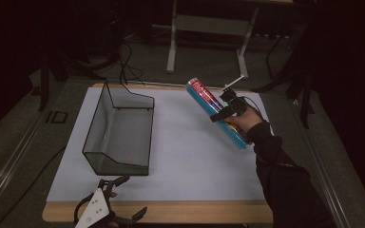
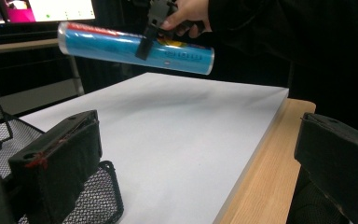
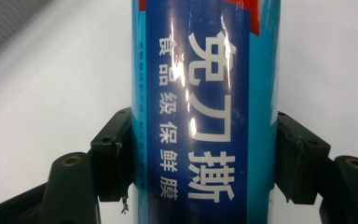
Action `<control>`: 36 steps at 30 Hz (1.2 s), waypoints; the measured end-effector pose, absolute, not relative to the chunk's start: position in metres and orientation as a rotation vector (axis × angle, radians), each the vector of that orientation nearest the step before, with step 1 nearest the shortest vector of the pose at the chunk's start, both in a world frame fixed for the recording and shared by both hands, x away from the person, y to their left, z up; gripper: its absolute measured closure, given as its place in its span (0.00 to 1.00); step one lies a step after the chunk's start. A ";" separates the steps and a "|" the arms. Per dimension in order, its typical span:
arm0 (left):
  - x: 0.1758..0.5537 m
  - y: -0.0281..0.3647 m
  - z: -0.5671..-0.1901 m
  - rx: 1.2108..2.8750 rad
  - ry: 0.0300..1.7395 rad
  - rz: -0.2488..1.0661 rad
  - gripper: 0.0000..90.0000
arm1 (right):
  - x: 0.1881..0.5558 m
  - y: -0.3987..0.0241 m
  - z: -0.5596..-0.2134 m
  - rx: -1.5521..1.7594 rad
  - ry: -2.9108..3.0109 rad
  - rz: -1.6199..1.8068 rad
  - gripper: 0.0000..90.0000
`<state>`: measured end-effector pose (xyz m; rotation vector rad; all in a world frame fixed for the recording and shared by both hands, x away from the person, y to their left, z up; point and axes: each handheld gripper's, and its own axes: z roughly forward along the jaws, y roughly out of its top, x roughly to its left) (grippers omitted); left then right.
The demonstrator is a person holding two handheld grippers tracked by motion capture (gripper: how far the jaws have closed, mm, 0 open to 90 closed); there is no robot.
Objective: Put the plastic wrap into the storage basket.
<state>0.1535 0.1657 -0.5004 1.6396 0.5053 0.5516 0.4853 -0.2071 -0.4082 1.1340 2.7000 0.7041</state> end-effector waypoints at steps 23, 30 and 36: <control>0.153 0.166 -0.500 1.641 0.495 0.552 0.01 | 0.462 -0.137 -0.378 1.165 2.572 1.059 0.36; 0.154 0.166 -0.500 1.636 0.497 0.552 0.01 | 0.455 -0.119 -0.373 1.219 2.527 1.201 0.36; 0.154 0.166 -0.500 1.637 0.496 0.550 0.01 | 0.449 -0.099 -0.370 1.251 2.436 1.266 0.36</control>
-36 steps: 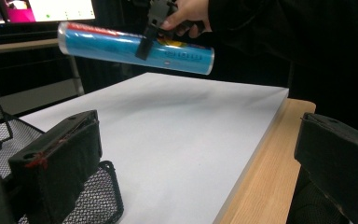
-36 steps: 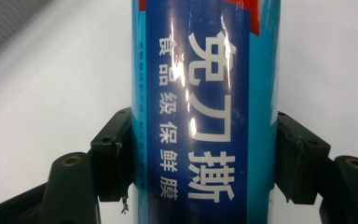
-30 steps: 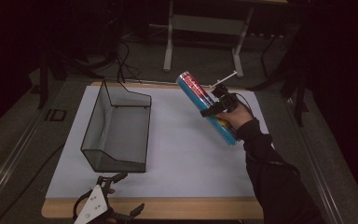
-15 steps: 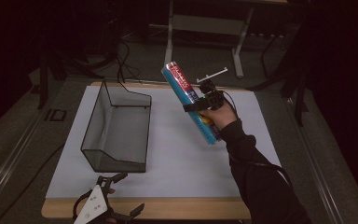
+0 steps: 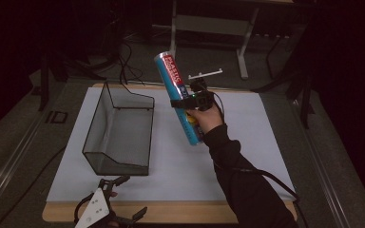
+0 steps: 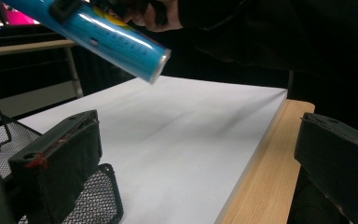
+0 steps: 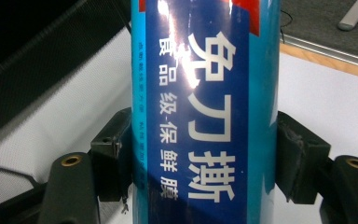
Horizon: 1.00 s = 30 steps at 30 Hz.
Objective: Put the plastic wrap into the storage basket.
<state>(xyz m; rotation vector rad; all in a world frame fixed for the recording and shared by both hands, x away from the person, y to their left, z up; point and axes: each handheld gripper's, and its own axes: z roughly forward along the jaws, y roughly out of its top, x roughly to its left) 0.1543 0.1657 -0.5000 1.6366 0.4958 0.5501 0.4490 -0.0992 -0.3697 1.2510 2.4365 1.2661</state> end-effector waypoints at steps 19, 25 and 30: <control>0.154 0.167 -0.500 1.633 0.487 0.547 0.01 | 0.433 -0.031 -0.384 1.380 2.296 1.525 0.35; 0.154 0.168 -0.500 1.634 0.484 0.543 0.01 | 0.435 -0.014 -0.389 1.462 2.248 1.615 0.35; 0.155 0.169 -0.499 1.630 0.487 0.543 0.01 | 0.433 0.003 -0.400 1.469 2.246 1.625 0.36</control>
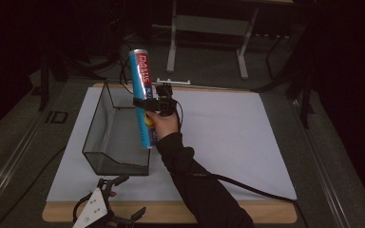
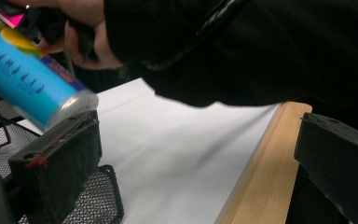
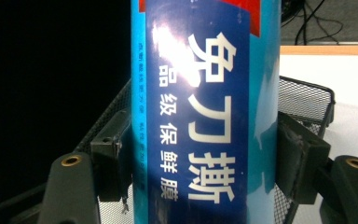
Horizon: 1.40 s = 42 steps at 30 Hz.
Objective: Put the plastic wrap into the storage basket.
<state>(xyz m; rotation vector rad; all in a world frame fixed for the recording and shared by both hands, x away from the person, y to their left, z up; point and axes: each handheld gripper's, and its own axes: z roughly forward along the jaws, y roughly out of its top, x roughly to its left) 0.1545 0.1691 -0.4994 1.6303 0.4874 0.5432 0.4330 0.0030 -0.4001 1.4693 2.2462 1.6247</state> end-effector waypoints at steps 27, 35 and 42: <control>0.154 0.167 -0.499 1.638 0.462 0.531 0.01 | 0.414 0.041 -0.472 1.621 2.292 1.457 0.35; 0.153 0.168 -0.499 1.641 0.462 0.535 0.01 | 0.414 0.042 -0.471 1.651 2.267 1.368 0.35; 0.154 0.167 -0.499 1.646 0.461 0.533 0.01 | 0.414 0.050 -0.475 1.599 2.304 1.230 0.31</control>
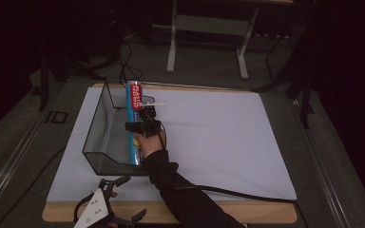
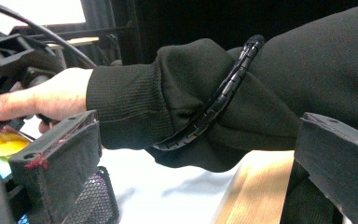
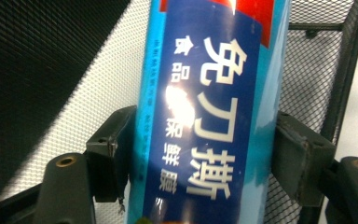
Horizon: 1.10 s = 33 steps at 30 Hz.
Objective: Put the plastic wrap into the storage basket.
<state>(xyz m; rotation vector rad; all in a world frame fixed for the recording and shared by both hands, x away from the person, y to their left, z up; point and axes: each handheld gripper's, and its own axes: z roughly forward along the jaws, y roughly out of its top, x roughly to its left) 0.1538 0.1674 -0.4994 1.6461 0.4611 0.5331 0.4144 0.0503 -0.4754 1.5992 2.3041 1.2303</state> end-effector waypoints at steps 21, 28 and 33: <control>0.154 0.167 -0.500 1.647 0.462 0.531 0.01 | 0.424 0.041 -0.460 1.422 2.418 1.140 0.20; 0.155 0.165 -0.500 1.647 0.463 0.527 0.01 | 0.427 0.027 -0.455 1.318 2.486 1.108 0.13; 0.155 0.165 -0.501 1.648 0.463 0.526 0.01 | 0.426 0.013 -0.443 1.228 2.454 1.146 0.14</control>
